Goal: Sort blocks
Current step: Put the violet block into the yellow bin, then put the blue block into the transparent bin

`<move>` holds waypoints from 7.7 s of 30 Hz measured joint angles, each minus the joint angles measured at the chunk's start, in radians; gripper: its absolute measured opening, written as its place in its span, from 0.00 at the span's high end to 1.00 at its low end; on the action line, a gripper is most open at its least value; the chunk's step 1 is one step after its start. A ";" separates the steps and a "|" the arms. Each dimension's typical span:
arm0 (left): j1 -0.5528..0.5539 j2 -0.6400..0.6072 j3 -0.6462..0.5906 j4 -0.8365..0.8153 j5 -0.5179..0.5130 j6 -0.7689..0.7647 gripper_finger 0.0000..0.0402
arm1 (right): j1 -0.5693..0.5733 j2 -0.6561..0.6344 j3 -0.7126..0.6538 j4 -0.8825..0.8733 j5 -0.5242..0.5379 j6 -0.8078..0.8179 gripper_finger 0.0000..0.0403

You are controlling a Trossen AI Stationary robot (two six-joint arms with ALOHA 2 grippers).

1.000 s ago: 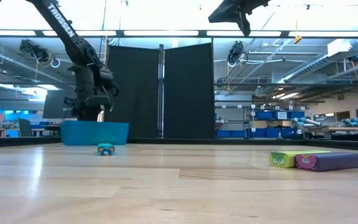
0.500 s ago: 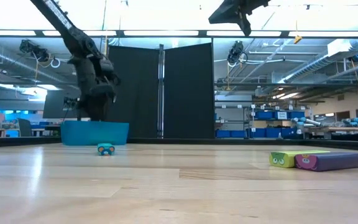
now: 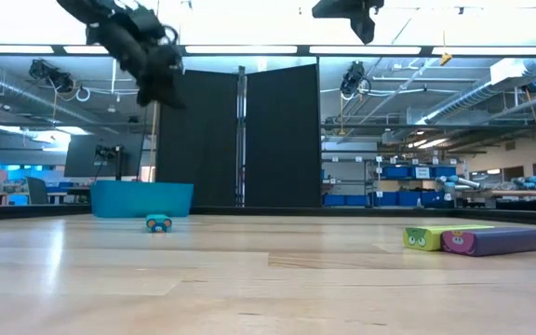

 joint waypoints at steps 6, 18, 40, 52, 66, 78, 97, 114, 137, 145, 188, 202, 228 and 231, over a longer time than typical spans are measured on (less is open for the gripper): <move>-0.105 -0.110 -0.063 0.199 -0.001 -0.083 0.98 | 0.066 0.000 0.000 -0.028 0.043 0.007 0.95; -0.250 -0.234 -0.245 0.486 -0.016 -0.216 0.97 | 0.323 0.054 0.000 -0.306 0.054 0.182 0.95; -0.264 -0.233 -0.291 0.523 -0.029 -0.215 0.97 | 0.682 0.522 0.000 -0.436 -0.009 0.097 0.64; -0.264 -0.233 -0.291 0.521 0.022 -0.216 0.97 | 0.647 0.618 0.000 -0.429 0.066 -0.031 0.58; -0.264 -0.233 -0.291 0.516 0.045 -0.216 0.97 | 0.671 0.617 -0.046 -0.376 0.033 0.000 0.58; -0.264 -0.233 -0.291 0.516 0.045 -0.218 0.97 | 0.675 0.611 -0.066 -0.362 0.045 0.054 0.58; -0.264 -0.233 -0.291 0.516 0.046 -0.220 0.97 | 0.712 0.592 -0.027 -0.379 0.044 0.180 0.58; -0.264 -0.233 -0.291 0.516 0.046 -0.237 0.97 | 0.729 0.590 -0.134 -0.325 0.092 0.143 0.59; -0.264 -0.233 -0.291 0.517 0.073 -0.238 0.97 | 0.818 0.311 -0.001 -0.638 -0.032 0.497 0.72; -0.264 -0.233 -0.291 0.518 0.070 -0.215 0.97 | 1.002 0.161 -0.019 -0.929 -0.026 0.689 0.72; -0.268 -0.225 -0.275 0.326 0.229 -0.160 0.97 | 1.034 0.081 -0.102 -0.953 -0.075 0.611 0.54; -0.471 -0.129 -0.046 -0.109 0.049 0.194 0.97 | 0.476 0.060 -0.227 -0.838 0.042 0.009 0.92; -0.921 0.427 0.229 -0.522 -0.245 0.516 0.79 | 0.028 -0.149 -0.356 -0.781 -0.109 -0.368 0.97; -0.928 0.474 0.229 -0.505 -0.245 0.504 0.71 | 0.022 -0.164 -0.356 -0.799 -0.118 -0.379 0.98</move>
